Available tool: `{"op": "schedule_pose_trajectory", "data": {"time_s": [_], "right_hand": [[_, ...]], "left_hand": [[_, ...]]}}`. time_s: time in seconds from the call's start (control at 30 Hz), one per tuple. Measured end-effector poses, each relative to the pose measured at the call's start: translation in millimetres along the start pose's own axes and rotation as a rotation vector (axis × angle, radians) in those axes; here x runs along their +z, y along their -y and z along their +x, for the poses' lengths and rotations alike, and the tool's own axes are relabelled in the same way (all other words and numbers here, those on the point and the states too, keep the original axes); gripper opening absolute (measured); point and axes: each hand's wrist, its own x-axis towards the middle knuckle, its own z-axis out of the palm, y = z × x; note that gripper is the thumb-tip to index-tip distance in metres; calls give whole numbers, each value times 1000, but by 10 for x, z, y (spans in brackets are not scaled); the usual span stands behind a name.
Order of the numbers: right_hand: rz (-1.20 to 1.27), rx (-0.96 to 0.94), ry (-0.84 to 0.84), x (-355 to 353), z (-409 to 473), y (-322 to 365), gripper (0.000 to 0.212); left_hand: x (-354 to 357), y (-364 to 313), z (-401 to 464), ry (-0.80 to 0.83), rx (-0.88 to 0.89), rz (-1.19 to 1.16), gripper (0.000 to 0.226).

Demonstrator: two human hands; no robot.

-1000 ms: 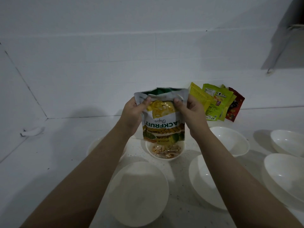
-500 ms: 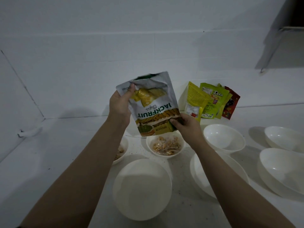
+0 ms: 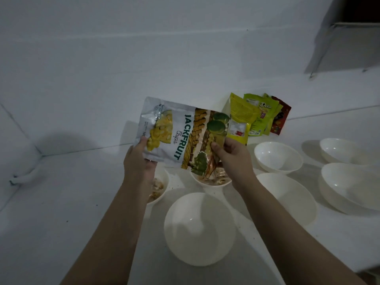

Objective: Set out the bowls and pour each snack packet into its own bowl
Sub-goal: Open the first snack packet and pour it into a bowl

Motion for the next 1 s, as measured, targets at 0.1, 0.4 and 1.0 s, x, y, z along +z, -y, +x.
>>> {"op": "schedule_pose_trajectory", "data": {"time_s": [0.1, 0.4, 1.0], "right_hand": [[-48, -20, -60, -71, -216, 17, 13], [149, 25, -262, -870, -796, 290, 14], [379, -76, -839, -4162, -1822, 187, 16]], "left_hand": [[-138, 118, -87, -8, -42, -51, 21], [432, 556, -728, 215, 58, 73, 18], [3049, 2719, -2947, 725, -284, 83, 19]]}}
